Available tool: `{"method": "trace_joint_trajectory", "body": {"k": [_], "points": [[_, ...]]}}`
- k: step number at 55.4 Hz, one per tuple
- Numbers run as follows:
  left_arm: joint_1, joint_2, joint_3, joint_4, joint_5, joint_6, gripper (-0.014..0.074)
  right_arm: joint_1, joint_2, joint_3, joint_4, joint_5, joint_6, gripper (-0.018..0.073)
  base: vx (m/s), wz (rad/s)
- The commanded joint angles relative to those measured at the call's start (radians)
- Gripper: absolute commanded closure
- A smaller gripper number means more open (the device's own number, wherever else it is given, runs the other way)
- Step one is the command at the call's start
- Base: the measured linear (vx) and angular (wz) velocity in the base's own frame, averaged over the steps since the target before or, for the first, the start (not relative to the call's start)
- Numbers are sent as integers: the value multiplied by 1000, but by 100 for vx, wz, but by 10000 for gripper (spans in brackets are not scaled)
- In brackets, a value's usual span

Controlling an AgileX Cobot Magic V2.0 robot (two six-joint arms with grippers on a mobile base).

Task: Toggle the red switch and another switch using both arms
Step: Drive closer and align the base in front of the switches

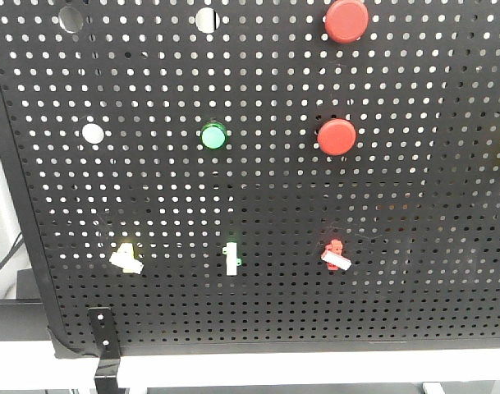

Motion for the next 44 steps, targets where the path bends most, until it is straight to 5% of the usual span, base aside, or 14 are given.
{"method": "trace_joint_trajectory", "body": {"k": [1, 6, 11, 18, 34, 44], "points": [[2, -9, 12, -2, -130, -11, 594, -7, -7, 5, -4, -142, -8, 566, 0, 0], [2, -9, 11, -10, -224, -12, 594, -7, -7, 4, -3, -268, -8, 566, 0, 0], [0, -9, -13, -96, -396, -50, 594, -7, -6, -27, -1, -431, -5, 566, 0, 0], [0, -3, -145, -138, -467, -56, 594, -7, 32, -174, -4, -430, -10, 566, 0, 0], [0, 256, -499, 119, -309, -18, 594, -7, 330, -433, -6, -344, -10, 566, 0, 0], [0, 451, -505, 147, -307, -18, 594, -7, 525, -436, -6, -422, -11, 566, 0, 0]]}}
